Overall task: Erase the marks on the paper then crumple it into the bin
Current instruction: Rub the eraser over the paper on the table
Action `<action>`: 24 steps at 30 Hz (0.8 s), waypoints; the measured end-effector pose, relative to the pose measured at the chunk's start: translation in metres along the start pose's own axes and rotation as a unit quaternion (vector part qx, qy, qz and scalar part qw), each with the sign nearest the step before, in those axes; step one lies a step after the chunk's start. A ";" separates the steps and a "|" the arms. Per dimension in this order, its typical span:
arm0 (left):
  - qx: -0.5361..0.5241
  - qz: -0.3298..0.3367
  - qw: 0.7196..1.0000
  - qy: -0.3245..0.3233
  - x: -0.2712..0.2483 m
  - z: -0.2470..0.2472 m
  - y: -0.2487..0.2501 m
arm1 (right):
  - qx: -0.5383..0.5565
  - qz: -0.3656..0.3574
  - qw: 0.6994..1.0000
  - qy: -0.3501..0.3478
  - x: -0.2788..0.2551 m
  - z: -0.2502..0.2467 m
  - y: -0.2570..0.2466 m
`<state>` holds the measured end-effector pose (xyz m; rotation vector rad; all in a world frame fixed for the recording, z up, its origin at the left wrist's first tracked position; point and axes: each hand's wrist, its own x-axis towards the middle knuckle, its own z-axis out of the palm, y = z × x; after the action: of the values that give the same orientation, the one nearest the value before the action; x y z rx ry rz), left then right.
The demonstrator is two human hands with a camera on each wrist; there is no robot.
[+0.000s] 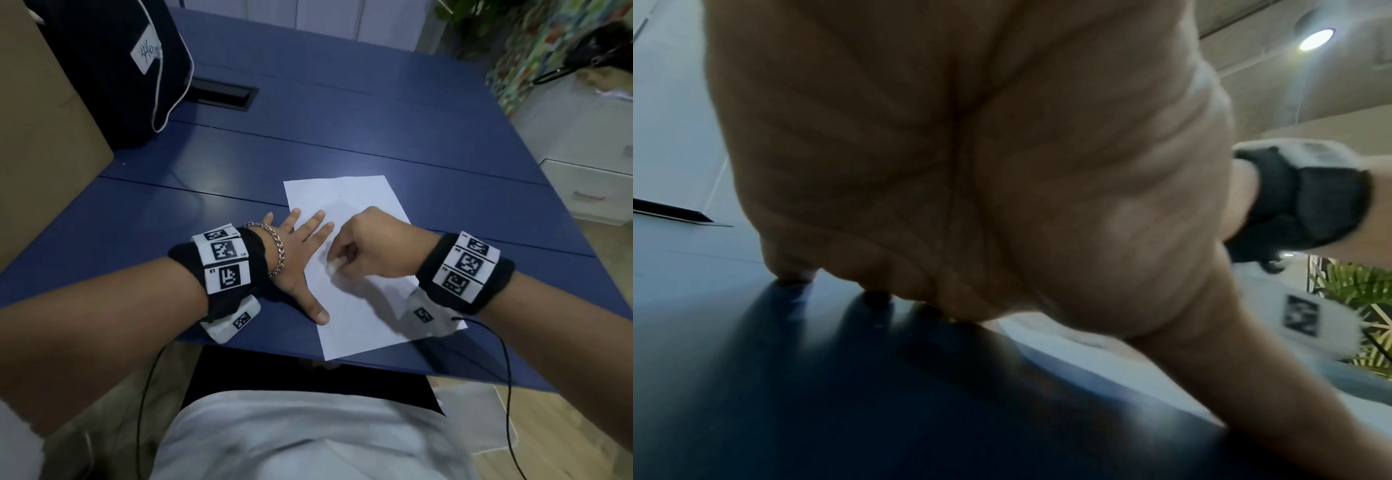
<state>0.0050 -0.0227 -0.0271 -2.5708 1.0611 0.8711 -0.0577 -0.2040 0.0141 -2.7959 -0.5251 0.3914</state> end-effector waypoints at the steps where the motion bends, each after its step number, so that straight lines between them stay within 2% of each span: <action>1: -0.003 -0.001 1.000 0.000 0.000 0.000 0.001 | 0.006 0.021 0.999 0.026 0.002 -0.002 0.007; 4: -0.004 0.000 1.000 0.000 0.000 0.000 0.001 | -0.005 0.021 0.997 0.070 0.001 0.003 0.008; 8: -0.001 0.000 1.000 -0.001 0.001 -0.001 -0.001 | 0.011 -0.032 0.999 -0.035 -0.016 0.012 -0.013; 9: -0.002 0.000 1.000 -0.003 0.000 -0.001 0.000 | 0.010 -0.031 0.999 -0.040 -0.016 0.009 -0.011; 13: -0.008 -0.001 1.000 -0.007 -0.001 -0.002 0.001 | -0.013 0.045 0.998 0.042 -0.006 -0.003 0.018; 15: -0.007 0.000 1.000 -0.005 -0.001 -0.002 0.000 | -0.018 0.057 0.996 0.069 -0.006 -0.003 0.018; 17: -0.004 -0.001 1.000 -0.002 0.000 -0.002 -0.001 | -0.021 0.021 0.998 0.047 -0.011 0.003 0.005; 19: 0.000 -0.003 1.000 -0.006 0.001 -0.001 0.000 | -0.004 -0.030 0.999 -0.012 -0.019 0.009 -0.010; 21: 0.001 -0.005 1.000 -0.012 0.001 -0.002 -0.001 | 0.014 -0.051 0.997 -0.048 -0.020 0.007 -0.012; 24: -0.001 -0.005 1.000 -0.016 -0.001 -0.004 0.000 | 0.016 -0.007 1.000 0.001 -0.006 -0.003 0.004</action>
<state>0.0066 -0.0236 -0.0239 -2.5524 1.0392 0.9077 -0.0611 -0.2104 0.0165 -2.7591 -0.5340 0.3907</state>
